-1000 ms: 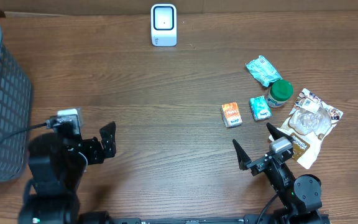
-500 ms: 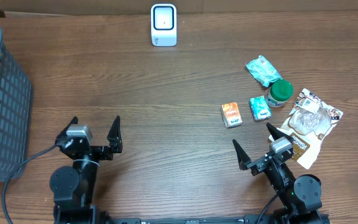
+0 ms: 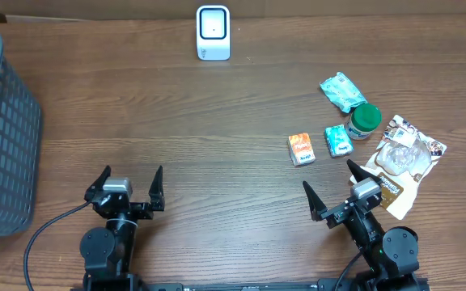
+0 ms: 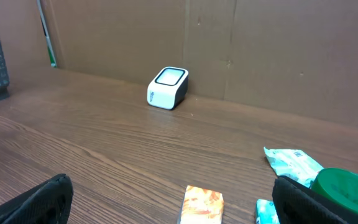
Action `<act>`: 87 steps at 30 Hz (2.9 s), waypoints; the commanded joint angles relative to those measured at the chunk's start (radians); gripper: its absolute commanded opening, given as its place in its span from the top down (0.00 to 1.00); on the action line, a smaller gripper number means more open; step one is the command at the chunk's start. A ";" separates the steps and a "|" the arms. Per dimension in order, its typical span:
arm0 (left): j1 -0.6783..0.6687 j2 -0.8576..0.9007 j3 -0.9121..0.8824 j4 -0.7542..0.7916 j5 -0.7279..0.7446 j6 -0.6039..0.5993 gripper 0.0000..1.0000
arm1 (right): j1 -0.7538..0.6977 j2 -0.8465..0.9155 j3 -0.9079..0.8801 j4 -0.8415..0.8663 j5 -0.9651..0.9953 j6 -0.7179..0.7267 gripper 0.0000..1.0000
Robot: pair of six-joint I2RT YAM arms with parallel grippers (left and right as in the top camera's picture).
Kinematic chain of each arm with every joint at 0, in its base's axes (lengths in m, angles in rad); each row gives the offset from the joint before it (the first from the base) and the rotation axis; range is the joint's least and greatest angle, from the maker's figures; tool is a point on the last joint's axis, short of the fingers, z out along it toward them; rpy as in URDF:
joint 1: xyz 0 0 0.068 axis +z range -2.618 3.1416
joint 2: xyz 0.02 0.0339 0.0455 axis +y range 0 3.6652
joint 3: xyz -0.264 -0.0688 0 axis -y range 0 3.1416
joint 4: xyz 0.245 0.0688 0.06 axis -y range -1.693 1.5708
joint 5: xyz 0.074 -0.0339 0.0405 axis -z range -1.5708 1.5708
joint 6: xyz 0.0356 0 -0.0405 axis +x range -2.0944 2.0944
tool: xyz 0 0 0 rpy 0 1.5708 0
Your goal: Scan the item barcode
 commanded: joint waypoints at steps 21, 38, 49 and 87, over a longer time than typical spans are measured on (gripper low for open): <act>0.006 -0.130 -0.009 -0.062 -0.036 0.026 0.00 | -0.007 -0.012 -0.007 0.006 0.005 0.007 0.00; 0.006 -0.130 -0.009 -0.062 -0.036 0.026 0.00 | -0.007 -0.012 -0.007 0.006 0.005 0.007 0.00; 0.006 -0.130 -0.009 -0.062 -0.036 0.026 0.01 | -0.007 -0.012 -0.007 0.006 0.005 0.007 0.00; 0.006 -0.130 -0.009 -0.062 -0.036 0.026 0.00 | -0.007 -0.012 -0.007 0.006 0.005 0.007 0.00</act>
